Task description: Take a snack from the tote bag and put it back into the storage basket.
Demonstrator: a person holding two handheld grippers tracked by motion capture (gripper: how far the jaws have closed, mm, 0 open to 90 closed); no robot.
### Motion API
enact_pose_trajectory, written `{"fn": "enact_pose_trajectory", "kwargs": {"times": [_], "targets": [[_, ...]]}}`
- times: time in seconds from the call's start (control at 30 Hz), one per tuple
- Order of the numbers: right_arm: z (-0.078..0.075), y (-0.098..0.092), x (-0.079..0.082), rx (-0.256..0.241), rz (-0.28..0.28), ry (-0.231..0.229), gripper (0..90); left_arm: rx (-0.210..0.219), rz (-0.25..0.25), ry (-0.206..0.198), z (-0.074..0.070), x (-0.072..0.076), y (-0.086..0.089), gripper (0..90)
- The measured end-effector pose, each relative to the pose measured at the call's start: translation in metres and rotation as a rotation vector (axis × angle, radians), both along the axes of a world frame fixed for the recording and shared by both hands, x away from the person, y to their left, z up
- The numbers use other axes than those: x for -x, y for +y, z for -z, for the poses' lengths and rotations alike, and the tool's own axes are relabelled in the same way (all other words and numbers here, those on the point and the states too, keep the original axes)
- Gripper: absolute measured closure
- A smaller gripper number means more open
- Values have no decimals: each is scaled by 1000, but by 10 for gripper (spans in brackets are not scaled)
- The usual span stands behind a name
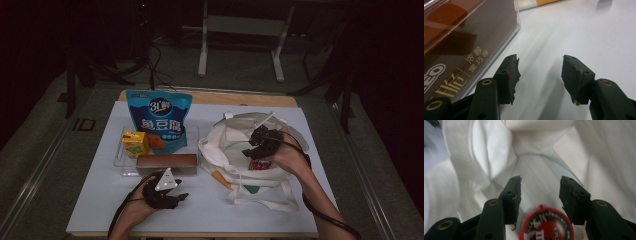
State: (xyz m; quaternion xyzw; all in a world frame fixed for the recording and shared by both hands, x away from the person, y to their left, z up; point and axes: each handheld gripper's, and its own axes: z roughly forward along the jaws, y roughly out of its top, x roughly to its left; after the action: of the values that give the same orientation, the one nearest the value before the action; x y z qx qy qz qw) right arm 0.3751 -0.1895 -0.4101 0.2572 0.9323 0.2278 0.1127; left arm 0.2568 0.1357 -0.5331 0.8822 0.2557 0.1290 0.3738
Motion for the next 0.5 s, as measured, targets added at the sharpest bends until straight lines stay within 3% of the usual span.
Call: {"fn": "enact_pose_trajectory", "kwargs": {"times": [0.13,0.2,0.5], "targets": [[3,-4,-1,26,0,16,478,-4,7,3,0,0,-1,466],[6,-7,-3,62,8,19,420,-4,7,4,0,0,-1,466],[15,-13,-4,132,5,67,291,-4,9,5,1,0,-1,466]]}}
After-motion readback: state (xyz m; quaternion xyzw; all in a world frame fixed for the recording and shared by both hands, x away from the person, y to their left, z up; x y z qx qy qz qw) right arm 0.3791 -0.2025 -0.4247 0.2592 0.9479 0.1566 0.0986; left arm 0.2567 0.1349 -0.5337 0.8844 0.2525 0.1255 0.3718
